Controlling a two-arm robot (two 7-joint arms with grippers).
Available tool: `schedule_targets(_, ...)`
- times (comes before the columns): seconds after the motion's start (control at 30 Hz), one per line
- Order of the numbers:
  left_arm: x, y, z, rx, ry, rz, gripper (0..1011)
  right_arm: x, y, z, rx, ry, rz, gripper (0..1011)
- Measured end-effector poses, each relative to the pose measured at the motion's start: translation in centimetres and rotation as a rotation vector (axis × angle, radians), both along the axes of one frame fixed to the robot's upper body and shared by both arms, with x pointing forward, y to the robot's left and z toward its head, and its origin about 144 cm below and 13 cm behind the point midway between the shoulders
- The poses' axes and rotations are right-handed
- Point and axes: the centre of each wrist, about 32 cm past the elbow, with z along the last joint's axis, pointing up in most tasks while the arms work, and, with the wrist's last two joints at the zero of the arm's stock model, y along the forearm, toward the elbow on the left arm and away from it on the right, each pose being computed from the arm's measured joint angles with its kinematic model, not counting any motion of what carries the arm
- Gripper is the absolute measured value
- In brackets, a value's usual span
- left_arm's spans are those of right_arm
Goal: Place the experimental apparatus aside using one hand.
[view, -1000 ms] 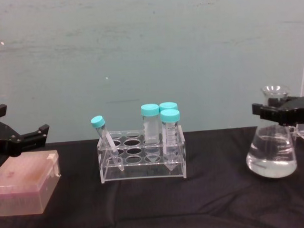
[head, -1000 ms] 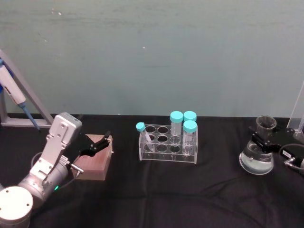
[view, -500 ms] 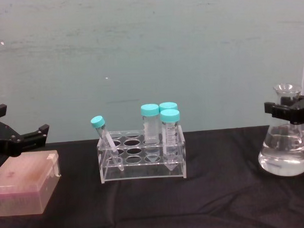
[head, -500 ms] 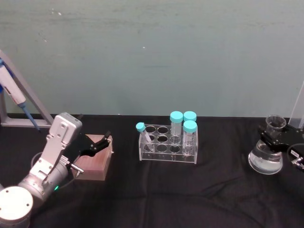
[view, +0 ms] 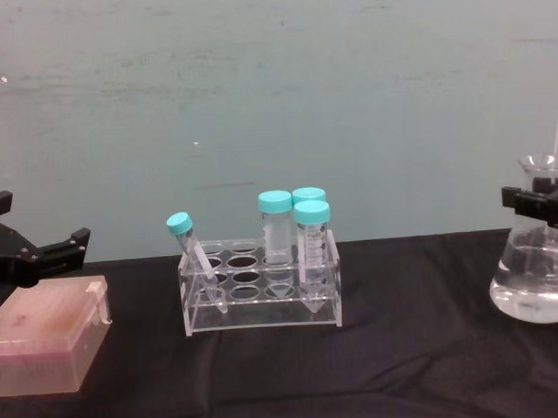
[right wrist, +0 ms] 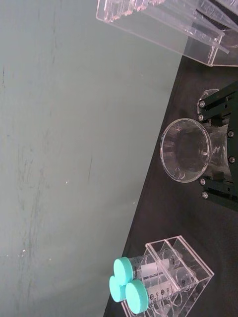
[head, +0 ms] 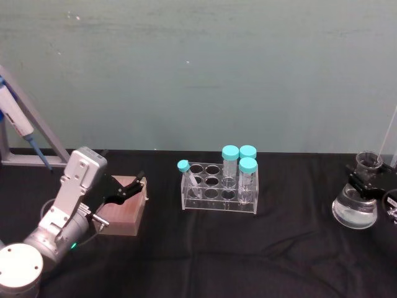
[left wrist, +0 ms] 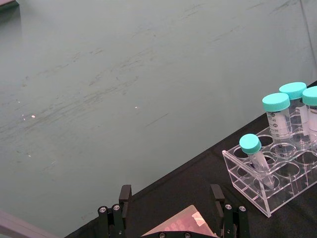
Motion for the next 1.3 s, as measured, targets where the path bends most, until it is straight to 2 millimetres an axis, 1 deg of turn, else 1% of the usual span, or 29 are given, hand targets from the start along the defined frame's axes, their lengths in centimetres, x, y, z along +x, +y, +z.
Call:
schedule_targets(0.5,0.00,0.00,0.00,0.000,0.000,0.000,1000,-0.47,-0.67,0.08,-0.002,-0.001,-0.037,453)
schedule_targets(1.3,0.00,0.00,0.00,0.000,0.000,0.000,1000,-0.51,-0.60,-0.36,0.011,0.008,-0.055,453)
